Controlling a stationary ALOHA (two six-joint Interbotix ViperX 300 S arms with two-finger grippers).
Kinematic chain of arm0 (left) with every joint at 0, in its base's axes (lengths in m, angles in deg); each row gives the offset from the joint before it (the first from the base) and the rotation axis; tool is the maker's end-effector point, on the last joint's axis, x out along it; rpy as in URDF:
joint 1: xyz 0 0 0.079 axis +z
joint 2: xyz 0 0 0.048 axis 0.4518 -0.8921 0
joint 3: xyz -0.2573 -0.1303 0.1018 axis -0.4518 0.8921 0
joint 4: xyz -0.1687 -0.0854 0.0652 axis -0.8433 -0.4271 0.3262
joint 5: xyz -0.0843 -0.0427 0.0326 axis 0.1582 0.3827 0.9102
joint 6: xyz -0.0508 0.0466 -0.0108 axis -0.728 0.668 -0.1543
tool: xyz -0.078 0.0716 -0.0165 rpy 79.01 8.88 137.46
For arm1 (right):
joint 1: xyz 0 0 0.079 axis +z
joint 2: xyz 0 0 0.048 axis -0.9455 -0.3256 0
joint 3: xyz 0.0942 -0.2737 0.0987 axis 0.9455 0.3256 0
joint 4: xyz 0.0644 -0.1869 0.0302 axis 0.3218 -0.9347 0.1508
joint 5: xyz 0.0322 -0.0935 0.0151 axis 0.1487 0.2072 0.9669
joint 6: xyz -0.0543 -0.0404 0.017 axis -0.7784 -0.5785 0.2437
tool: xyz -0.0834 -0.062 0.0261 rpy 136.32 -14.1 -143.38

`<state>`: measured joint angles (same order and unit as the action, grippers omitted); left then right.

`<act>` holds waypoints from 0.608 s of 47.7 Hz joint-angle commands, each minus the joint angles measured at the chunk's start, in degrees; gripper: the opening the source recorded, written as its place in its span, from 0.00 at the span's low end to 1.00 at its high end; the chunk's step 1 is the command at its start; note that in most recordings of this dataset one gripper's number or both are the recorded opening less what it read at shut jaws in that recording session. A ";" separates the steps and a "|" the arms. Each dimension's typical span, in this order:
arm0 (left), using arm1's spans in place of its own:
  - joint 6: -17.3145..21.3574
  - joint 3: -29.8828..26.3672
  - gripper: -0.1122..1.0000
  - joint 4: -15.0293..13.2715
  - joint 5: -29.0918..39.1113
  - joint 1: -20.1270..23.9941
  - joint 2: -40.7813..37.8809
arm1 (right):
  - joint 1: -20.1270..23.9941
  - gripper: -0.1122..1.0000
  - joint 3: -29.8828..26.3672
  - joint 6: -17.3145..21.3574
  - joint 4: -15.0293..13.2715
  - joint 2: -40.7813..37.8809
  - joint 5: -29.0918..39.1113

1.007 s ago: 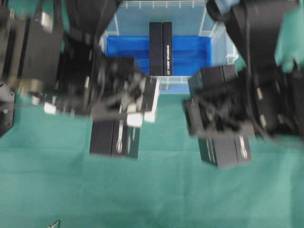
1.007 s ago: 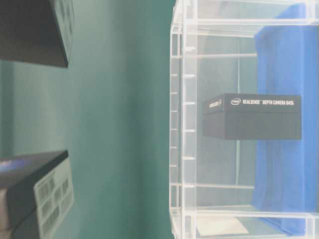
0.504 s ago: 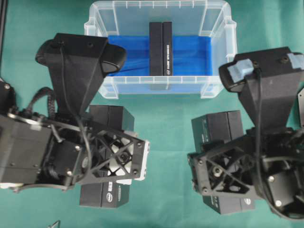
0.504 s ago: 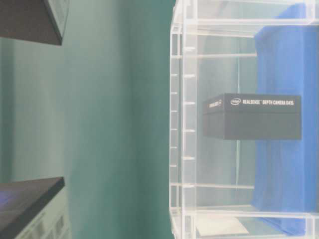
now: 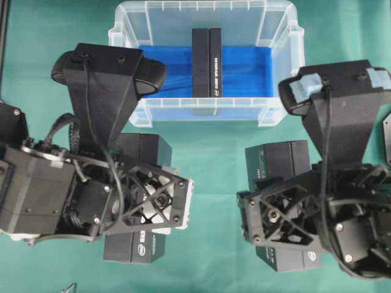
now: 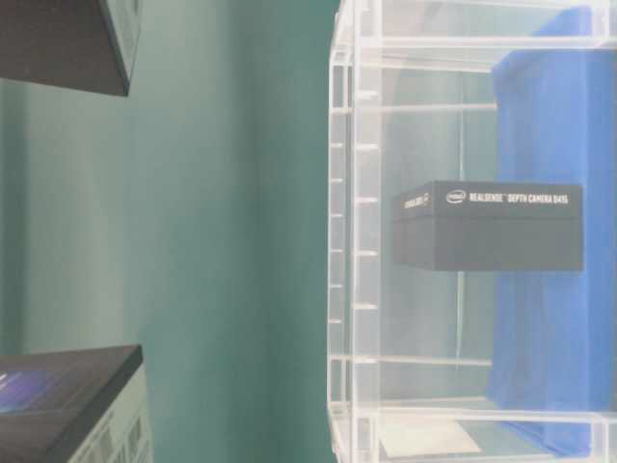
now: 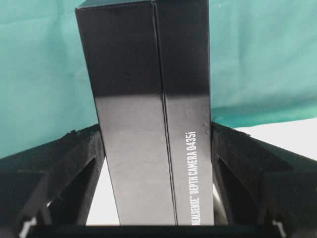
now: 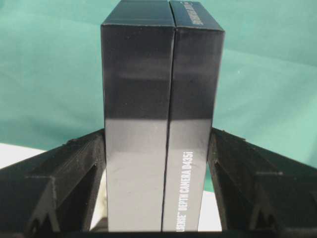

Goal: Take the box out of the case with both arms.
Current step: 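Carry both held boxes toward the front of the table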

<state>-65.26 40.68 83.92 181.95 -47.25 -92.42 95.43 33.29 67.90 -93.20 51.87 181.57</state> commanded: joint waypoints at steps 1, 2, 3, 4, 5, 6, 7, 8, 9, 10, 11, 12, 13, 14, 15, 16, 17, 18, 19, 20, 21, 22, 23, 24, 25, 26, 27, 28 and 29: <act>0.18 -0.79 0.67 0.35 -0.26 0.44 1.67 | 0.09 0.69 -1.32 0.26 -0.35 1.05 -0.26; 0.18 -0.79 0.67 0.35 -0.26 0.53 1.67 | 0.09 0.69 -1.32 0.18 -0.35 1.05 -0.18; 0.18 -0.79 0.67 0.35 -0.26 0.53 1.67 | 0.09 0.69 -1.32 0.18 -0.35 1.05 -0.18; 0.18 -0.79 0.67 0.35 -0.35 0.62 1.67 | 0.00 0.69 -1.32 0.09 -0.35 1.05 -0.18; 0.18 -0.79 0.67 0.35 -0.44 0.62 1.58 | 0.09 0.69 -1.32 0.00 -0.35 0.97 -0.26; 0.18 -0.70 0.67 0.44 -0.53 0.62 1.67 | 0.09 0.69 -1.32 -0.09 -0.35 0.97 -0.26; 0.18 -0.70 0.67 0.35 -0.53 0.62 1.58 | 0.00 0.69 -1.23 -0.18 -0.35 0.97 -0.26; 0.18 -0.70 0.67 0.35 -0.62 0.62 1.58 | 0.09 0.69 -1.32 -0.26 -0.35 0.97 -0.26; 0.26 -0.79 0.67 0.35 -0.53 0.62 1.67 | 0.09 0.69 -1.32 -0.26 -0.35 0.97 -0.18; 0.18 -0.70 0.67 0.35 -0.62 0.79 1.58 | 0.00 0.69 -1.32 -0.35 -0.35 0.97 -0.18; 0.26 -0.70 0.67 0.35 -0.62 0.88 1.58 | 0.00 0.69 -1.32 -0.35 -0.35 0.97 -0.09; 0.26 -0.70 0.67 0.35 -0.62 0.88 1.58 | 0.09 0.69 -1.32 -0.44 -0.35 0.97 -0.09; 0.26 -0.70 0.67 0.35 -0.62 0.97 1.58 | 0.00 0.69 -1.32 -0.53 -0.35 0.88 -0.09; 0.26 -0.62 0.67 0.35 -0.62 0.97 1.58 | 0.09 0.69 -1.23 -0.62 -0.35 0.88 -0.09; 0.26 -0.44 0.67 0.35 -0.62 1.05 1.67 | 0.00 0.69 -1.23 -0.62 -0.35 0.88 -0.09; 0.26 -0.44 0.67 0.35 -0.62 1.05 1.67 | 0.00 0.69 -1.23 -0.70 -0.35 0.88 -0.09; 0.26 -0.35 0.67 0.35 -0.62 1.14 1.67 | 0.00 0.69 -1.14 -0.79 -0.35 0.79 -0.09; 0.26 -0.26 0.67 0.35 -0.62 1.14 1.67 | 0.00 0.69 -1.14 -0.88 -0.35 0.79 -0.09; 0.26 -0.18 0.67 0.35 -0.62 1.23 1.67 | 0.00 0.69 -1.14 -0.97 -0.35 0.70 -0.09; 0.26 -0.18 0.67 0.35 -0.62 1.23 1.67 | 0.00 0.69 -1.14 -1.05 -0.35 0.70 -0.09; 0.26 -0.09 0.67 0.35 -0.70 1.23 1.67 | 0.00 0.69 -1.14 -1.14 -0.35 0.62 -0.09; 0.26 0.00 0.67 0.35 -0.70 1.23 1.67 | 0.00 0.69 -1.05 -1.14 -0.35 0.62 -0.18; 0.26 0.00 0.67 0.35 -0.70 1.23 1.76 | -0.09 0.69 -1.05 -1.23 -0.35 0.53 -0.26; 0.26 0.09 0.67 0.35 -0.79 1.32 1.67 | 0.00 0.69 -1.05 -1.32 -0.35 0.53 -0.26; 0.26 0.09 0.67 0.35 -0.88 1.32 1.76 | 0.00 0.69 -1.14 -1.32 -0.35 0.53 -0.26; 0.26 0.18 0.67 0.35 -0.88 1.32 1.76 | -0.09 0.69 -1.05 -1.41 -0.35 0.53 -0.26; 0.26 0.18 0.67 0.35 -1.05 1.32 1.67 | -0.09 0.69 -1.05 -1.49 -0.35 0.44 -0.26; 0.26 0.26 0.67 0.35 -1.05 1.32 1.67 | -0.18 0.69 -1.05 -1.49 -0.35 0.44 -0.26; 0.26 0.26 0.67 0.35 -1.05 1.32 1.67 | -0.18 0.69 -1.05 -1.58 -0.35 0.44 -0.26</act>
<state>-65.08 41.65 84.01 181.25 -46.20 -92.33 95.52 33.29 66.49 -93.20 51.25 181.57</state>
